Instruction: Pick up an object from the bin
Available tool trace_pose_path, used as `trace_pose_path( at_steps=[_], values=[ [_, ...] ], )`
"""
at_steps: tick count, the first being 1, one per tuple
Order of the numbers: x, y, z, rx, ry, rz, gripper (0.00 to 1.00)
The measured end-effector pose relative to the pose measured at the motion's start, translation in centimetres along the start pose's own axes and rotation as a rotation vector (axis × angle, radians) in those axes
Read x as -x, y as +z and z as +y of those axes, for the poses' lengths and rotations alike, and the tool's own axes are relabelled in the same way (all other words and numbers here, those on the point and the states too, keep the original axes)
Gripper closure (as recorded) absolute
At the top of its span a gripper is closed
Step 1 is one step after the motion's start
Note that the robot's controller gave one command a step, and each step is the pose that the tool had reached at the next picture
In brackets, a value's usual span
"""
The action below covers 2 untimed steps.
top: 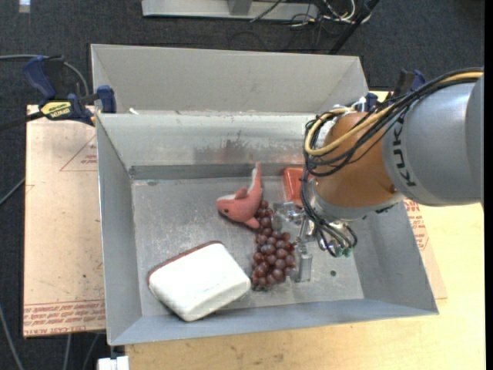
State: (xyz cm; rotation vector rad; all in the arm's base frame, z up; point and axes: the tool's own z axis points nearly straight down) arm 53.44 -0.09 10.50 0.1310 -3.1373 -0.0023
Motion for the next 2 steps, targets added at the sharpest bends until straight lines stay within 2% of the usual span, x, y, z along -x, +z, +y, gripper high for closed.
trace_pose_path(
  at_steps=[1, 2],
  values=[
    [1.19, 1.13, 0.91, -0.006, -0.138, -0.025, 1.00],
    [1.19, 1.13, 0.91, -0.006, -0.138, -0.025, 1.00]
  ],
)
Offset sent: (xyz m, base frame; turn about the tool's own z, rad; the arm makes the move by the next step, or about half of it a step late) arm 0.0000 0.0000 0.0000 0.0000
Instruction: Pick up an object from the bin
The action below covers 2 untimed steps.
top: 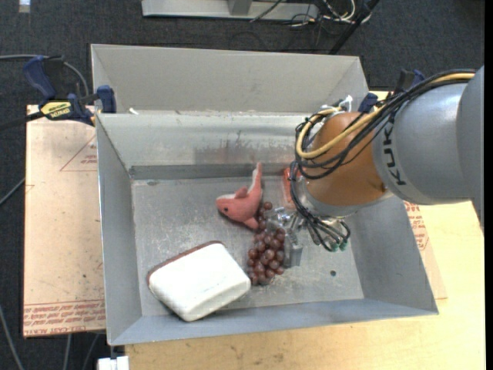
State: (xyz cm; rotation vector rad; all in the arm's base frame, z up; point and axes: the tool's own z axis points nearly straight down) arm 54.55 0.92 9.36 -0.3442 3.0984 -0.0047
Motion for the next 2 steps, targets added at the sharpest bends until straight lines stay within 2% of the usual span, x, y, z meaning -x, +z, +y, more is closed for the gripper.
trace_pose_path(
  at_steps=[1, 2],
  values=[
    [-0.33, -9.36, 0.46, 0.000, -0.055, -0.002, 1.00],
    [-0.33, -9.36, 0.46, 0.000, -0.055, -0.002, 1.00]
  ],
)
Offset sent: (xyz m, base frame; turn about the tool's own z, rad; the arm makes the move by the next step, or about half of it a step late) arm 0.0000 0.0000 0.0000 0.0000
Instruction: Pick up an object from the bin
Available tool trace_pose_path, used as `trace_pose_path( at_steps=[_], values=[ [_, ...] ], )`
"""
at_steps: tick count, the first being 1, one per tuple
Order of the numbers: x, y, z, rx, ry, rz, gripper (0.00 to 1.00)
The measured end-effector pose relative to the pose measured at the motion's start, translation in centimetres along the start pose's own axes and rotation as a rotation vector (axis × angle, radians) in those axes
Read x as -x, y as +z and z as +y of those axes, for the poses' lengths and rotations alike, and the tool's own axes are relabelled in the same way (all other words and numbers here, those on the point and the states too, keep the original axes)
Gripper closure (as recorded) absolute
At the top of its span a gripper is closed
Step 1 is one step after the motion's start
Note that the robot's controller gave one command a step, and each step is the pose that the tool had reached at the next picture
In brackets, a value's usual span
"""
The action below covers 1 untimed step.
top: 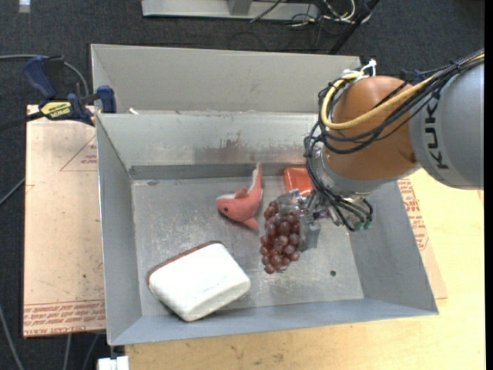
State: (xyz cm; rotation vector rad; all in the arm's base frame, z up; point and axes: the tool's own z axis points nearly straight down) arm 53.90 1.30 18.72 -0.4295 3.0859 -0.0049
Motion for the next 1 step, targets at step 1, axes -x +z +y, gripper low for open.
trace_pose_path(
  at_steps=[1],
  values=[
    [-1.99, 0.43, -2.15, 0.001, -0.404, 0.000, 1.00]
  ],
)
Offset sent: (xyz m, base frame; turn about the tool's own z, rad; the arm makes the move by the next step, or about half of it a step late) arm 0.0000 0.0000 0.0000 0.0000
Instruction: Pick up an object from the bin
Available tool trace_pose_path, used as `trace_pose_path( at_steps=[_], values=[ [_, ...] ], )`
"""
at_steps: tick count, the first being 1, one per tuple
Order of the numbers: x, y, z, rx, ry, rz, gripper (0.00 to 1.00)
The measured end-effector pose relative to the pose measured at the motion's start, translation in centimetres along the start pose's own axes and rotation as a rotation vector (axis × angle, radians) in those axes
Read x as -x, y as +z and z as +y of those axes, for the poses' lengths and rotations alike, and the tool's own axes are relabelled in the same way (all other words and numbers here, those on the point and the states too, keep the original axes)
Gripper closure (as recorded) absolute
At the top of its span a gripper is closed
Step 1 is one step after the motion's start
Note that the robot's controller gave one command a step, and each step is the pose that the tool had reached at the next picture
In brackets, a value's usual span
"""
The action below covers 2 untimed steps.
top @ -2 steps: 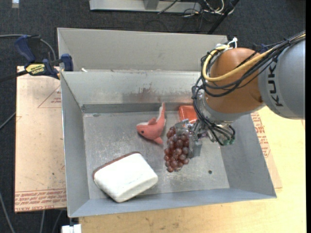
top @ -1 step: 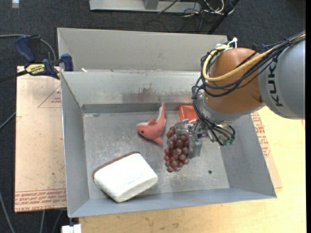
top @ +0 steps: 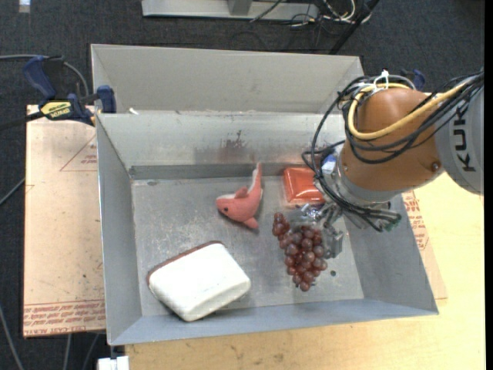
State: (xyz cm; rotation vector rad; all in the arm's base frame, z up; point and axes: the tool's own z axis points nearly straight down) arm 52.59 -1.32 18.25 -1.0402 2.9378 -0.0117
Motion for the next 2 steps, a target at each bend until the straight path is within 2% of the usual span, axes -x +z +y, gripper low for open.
trace_pose_path(
  at_steps=[1, 2],
  values=[
    [0.0, 0.0, 0.0, 0.000, 0.000, 0.000, 1.00],
    [-0.3, -15.4, -0.6, -0.004, 0.065, -0.006, 1.00]
  ],
)
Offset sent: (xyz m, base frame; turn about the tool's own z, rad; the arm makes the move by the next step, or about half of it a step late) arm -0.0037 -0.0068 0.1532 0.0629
